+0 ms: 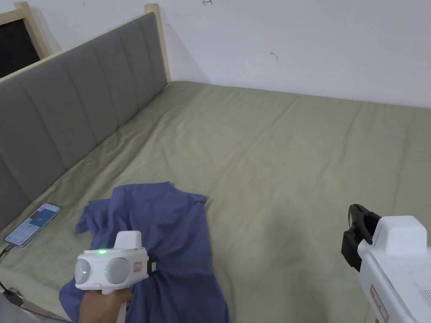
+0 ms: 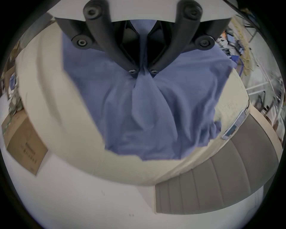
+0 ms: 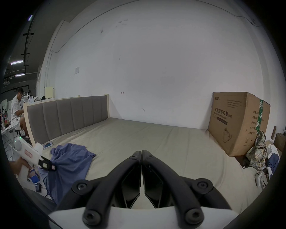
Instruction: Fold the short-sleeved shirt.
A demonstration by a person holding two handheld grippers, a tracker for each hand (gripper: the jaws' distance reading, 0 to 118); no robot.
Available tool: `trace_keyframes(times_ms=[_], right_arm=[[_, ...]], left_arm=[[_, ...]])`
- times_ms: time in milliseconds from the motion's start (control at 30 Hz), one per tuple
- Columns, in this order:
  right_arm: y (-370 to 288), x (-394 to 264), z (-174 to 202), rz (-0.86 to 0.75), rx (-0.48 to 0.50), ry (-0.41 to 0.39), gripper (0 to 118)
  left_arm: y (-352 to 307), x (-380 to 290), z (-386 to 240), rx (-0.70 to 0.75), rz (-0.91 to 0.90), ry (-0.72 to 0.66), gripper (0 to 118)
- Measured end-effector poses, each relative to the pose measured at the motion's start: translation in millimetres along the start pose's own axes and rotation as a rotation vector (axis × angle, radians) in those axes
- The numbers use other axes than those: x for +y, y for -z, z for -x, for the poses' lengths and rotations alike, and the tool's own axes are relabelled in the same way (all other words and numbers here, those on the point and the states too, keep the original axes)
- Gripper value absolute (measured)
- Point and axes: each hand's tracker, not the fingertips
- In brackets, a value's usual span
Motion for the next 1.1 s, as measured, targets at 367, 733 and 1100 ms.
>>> trace_keyframes(times_ms=[367,733,1100], right_arm=[[-57.8,17.9,-48.1,-0.071,-0.100,0.032,0],[-113.3,10.7,-128.2,-0.118,-0.261,0.047,0],[-140.8,-7.7,-169.4,-0.097,-0.368,0.054,0]], left_arm=[[-117.3,80.8,-135.3,-0.267,-0.255,0.222,4],[-170.9,100.2,-298.9,-0.518,-0.347,0.460,4],[-123.1,18.8,-389.0,-0.702,-0.155,0.638,4]])
